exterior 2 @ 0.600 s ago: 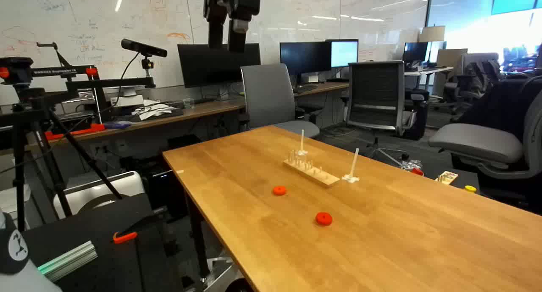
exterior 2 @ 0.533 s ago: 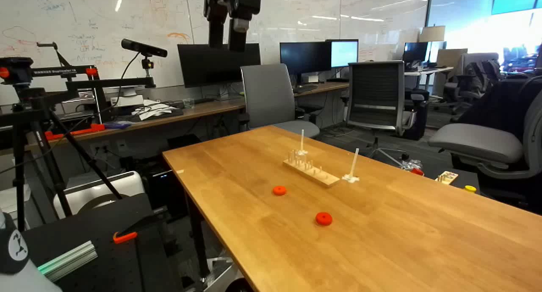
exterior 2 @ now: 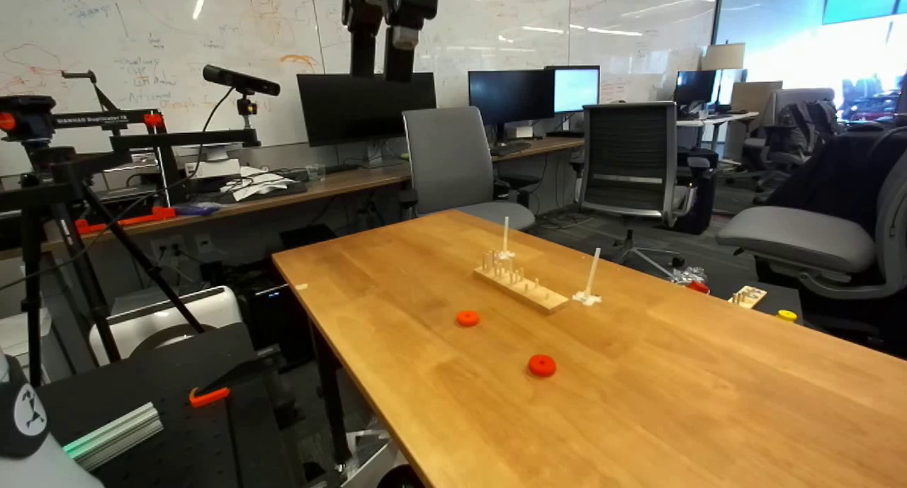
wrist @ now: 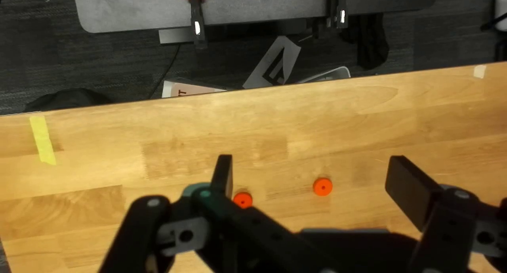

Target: Place the orange ring on the left onto the wooden stand

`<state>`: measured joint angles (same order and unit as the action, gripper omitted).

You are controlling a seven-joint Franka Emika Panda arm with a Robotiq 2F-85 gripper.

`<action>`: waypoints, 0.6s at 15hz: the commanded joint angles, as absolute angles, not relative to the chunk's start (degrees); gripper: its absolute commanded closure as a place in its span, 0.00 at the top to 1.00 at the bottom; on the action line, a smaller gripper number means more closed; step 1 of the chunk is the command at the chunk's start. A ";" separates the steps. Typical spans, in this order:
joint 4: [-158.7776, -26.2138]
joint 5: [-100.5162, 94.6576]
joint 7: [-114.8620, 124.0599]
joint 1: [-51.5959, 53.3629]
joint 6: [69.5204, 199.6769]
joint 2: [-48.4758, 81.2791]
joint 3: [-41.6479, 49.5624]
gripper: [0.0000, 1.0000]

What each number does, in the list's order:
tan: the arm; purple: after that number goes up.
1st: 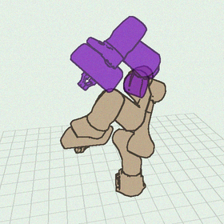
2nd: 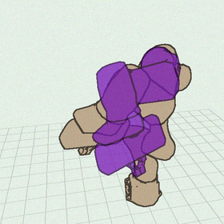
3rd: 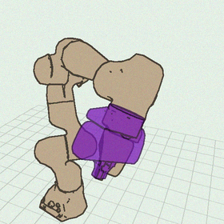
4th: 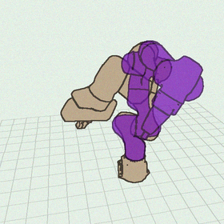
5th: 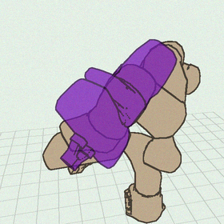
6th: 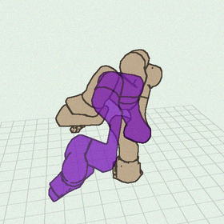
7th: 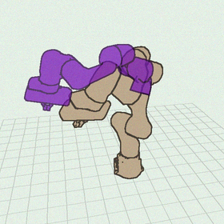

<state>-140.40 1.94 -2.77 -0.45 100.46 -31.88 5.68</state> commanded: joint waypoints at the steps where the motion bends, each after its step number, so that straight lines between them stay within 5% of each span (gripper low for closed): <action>1: -140.24 3.82 -1.70 -0.43 101.21 -33.16 3.79 1.00; 9: -135.35 3.82 17.54 1.34 113.90 -21.85 -9.42 1.00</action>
<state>-139.53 4.95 10.67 1.48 110.22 -28.38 -6.31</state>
